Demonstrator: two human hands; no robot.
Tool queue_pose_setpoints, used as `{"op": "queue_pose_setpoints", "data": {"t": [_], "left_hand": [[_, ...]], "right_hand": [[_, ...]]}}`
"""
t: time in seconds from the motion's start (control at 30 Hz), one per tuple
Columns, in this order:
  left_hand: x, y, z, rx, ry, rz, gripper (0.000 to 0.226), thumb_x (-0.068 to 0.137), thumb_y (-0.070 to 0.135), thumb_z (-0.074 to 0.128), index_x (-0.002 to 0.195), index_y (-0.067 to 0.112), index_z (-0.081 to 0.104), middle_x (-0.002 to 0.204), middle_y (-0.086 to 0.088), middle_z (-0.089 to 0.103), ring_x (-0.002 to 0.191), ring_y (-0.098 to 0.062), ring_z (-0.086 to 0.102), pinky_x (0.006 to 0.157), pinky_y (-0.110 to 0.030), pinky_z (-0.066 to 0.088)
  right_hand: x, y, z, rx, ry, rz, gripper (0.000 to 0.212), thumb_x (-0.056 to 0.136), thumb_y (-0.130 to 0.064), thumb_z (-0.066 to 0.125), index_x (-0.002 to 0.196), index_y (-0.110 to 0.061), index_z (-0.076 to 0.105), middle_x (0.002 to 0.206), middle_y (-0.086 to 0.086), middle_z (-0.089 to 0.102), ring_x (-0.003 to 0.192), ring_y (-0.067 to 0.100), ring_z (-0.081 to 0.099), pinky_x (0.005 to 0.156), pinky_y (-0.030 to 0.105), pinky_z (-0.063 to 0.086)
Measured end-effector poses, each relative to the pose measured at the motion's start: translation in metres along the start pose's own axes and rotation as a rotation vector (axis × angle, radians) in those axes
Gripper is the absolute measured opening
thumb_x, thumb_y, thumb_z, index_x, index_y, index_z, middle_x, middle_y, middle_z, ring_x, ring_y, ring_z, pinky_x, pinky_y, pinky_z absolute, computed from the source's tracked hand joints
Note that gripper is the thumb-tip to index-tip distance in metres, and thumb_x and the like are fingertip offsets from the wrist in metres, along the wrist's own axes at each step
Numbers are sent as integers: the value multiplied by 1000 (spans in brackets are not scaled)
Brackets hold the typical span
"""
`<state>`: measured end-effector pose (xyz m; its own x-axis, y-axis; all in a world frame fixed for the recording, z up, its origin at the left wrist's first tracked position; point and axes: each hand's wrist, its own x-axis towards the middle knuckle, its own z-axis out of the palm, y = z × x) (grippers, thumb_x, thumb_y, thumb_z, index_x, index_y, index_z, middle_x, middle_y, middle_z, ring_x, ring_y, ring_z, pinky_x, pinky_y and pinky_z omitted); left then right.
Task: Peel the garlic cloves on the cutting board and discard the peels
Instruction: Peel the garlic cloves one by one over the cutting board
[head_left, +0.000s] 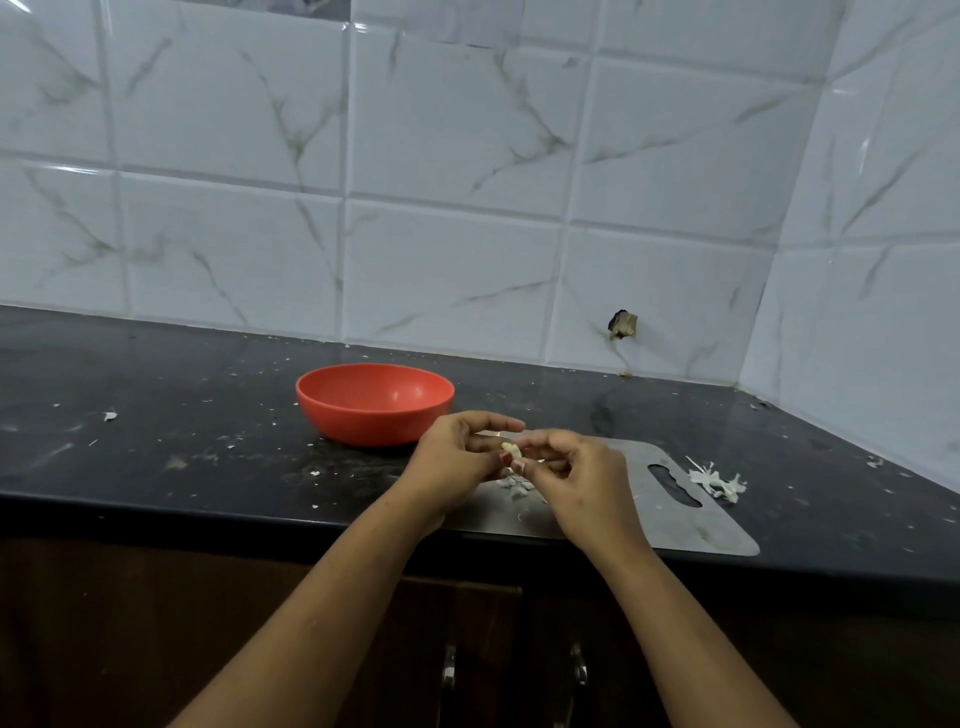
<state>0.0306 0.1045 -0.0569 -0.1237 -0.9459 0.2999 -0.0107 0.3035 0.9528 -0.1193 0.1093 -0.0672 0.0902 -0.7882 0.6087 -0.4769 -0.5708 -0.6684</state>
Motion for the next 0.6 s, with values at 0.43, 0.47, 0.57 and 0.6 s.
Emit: {"op": "queue_pose_setpoints", "data": {"t": [0.43, 0.47, 0.57, 0.6], "left_hand": [[0, 3, 2, -22, -21, -39, 21, 91, -1, 58, 111, 0, 67, 93, -20, 71, 79, -19, 66, 68, -17, 56], [0, 3, 2, -27, -16, -45, 21, 92, -1, 58, 110, -1, 67, 92, -19, 71, 78, -18, 65, 67, -16, 55], [0, 5, 3, -58, -6, -59, 21, 92, -3, 57, 110, -4, 66, 91, -20, 69, 75, -18, 62, 64, -15, 55], [0, 5, 2, -72, -2, -64, 21, 91, -3, 56, 110, -4, 66, 89, -19, 68, 73, -18, 62, 64, -15, 55]], "right_hand": [[-3, 0, 0, -6, 71, -93, 14, 82, -1, 71, 86, -15, 75, 82, -9, 73, 76, -3, 68, 69, 10, 52], [-3, 0, 0, -15, 77, -105, 16, 83, -1, 71, 85, -16, 74, 82, -9, 72, 76, -3, 67, 69, 9, 51], [-4, -1, 0, -44, 81, -124, 21, 83, 1, 68, 82, -19, 72, 80, -10, 71, 76, -3, 66, 66, 7, 48], [-4, -1, -1, -47, 81, -122, 21, 84, 1, 68, 82, -20, 71, 79, -10, 71, 76, -3, 65, 66, 6, 47]]}}
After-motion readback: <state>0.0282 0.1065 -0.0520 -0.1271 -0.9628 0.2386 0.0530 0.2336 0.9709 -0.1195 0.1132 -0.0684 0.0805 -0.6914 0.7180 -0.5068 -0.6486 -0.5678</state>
